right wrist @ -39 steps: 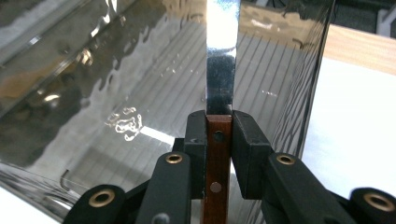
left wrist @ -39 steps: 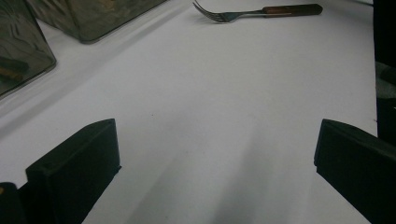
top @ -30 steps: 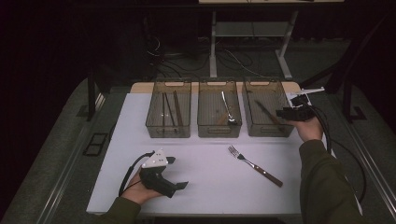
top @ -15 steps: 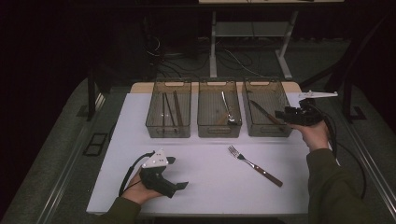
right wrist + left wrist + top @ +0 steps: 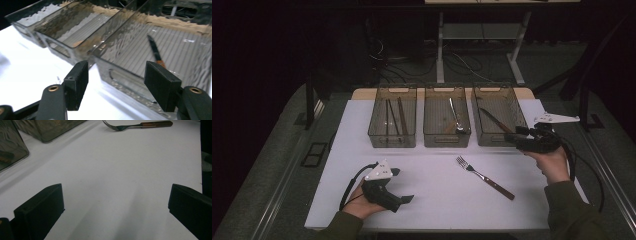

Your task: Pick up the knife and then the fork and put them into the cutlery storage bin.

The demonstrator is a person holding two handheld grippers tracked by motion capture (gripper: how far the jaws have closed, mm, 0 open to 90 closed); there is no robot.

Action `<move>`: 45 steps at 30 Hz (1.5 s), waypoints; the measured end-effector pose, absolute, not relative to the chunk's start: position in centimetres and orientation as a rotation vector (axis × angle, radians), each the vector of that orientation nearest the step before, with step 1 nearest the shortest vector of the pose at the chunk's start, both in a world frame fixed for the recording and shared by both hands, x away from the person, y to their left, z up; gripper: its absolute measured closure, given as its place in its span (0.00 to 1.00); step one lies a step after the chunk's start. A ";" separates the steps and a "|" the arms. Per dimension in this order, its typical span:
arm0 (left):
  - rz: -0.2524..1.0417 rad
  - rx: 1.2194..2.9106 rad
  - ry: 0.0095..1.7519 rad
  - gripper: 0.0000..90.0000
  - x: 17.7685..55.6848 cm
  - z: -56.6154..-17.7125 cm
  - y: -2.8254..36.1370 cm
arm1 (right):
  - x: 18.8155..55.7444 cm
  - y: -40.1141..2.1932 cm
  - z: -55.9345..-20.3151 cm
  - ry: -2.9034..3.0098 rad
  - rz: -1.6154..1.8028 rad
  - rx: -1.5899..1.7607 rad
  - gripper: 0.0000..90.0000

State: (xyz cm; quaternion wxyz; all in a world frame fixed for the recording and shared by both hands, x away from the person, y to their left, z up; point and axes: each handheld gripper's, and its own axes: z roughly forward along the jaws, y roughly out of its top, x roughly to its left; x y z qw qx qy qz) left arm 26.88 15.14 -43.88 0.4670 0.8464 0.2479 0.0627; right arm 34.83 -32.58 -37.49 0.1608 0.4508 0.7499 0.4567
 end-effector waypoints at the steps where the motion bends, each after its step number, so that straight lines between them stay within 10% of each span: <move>1: 0.155 2.078 0.609 0.00 26.9 -43.9 15.2 | 34.6 -32.5 -37.5 2.146 1.311 1.282 0.39; 28: 0.162 2.081 0.609 0.00 26.8 -43.8 15.3 | 29.8 -29.4 -40.6 2.368 1.283 1.139 0.34; 45: 0.161 2.083 0.613 0.00 26.7 -43.8 15.2 | 29.2 -27.2 -42.5 2.563 1.124 1.044 0.64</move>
